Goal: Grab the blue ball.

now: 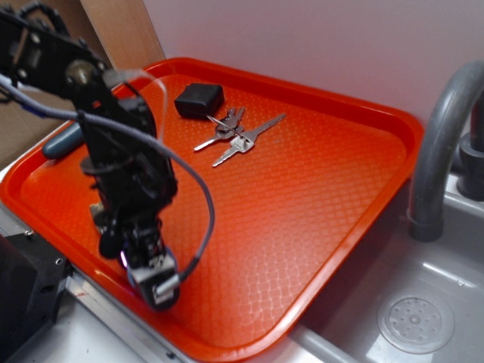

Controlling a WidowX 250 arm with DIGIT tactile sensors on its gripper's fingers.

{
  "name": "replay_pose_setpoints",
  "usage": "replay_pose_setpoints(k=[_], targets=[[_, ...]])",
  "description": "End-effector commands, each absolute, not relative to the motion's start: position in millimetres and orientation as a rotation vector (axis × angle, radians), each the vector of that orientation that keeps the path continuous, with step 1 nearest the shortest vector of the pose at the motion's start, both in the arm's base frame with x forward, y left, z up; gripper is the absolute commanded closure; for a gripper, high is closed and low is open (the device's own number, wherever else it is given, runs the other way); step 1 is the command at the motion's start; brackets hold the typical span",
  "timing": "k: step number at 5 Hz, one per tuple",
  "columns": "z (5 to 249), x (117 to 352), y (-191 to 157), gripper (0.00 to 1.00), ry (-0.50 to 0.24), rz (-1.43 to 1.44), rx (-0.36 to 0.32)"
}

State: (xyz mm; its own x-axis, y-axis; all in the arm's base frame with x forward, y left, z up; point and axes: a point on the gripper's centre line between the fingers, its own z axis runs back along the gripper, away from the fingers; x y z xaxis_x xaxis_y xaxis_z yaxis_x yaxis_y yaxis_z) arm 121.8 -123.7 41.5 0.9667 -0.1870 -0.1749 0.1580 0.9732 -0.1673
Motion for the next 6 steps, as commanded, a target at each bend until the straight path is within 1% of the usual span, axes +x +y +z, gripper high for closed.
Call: replay_pose_setpoints(k=[1, 2, 3, 4, 5, 6], targets=[[130, 160, -118, 1.00, -0.043, 0.062, -0.086], [158, 179, -97, 1.00, -0.176, 0.124, -0.012], [179, 198, -68, 1.00, -0.212, 0.148, 0.020], [188, 206, -47, 1.00, -0.193, 0.010, -0.034], [193, 205, -44, 1.00, -0.102, -0.082, 0.053], [190, 201, -50, 1.00, -0.088, -0.078, 0.060]])
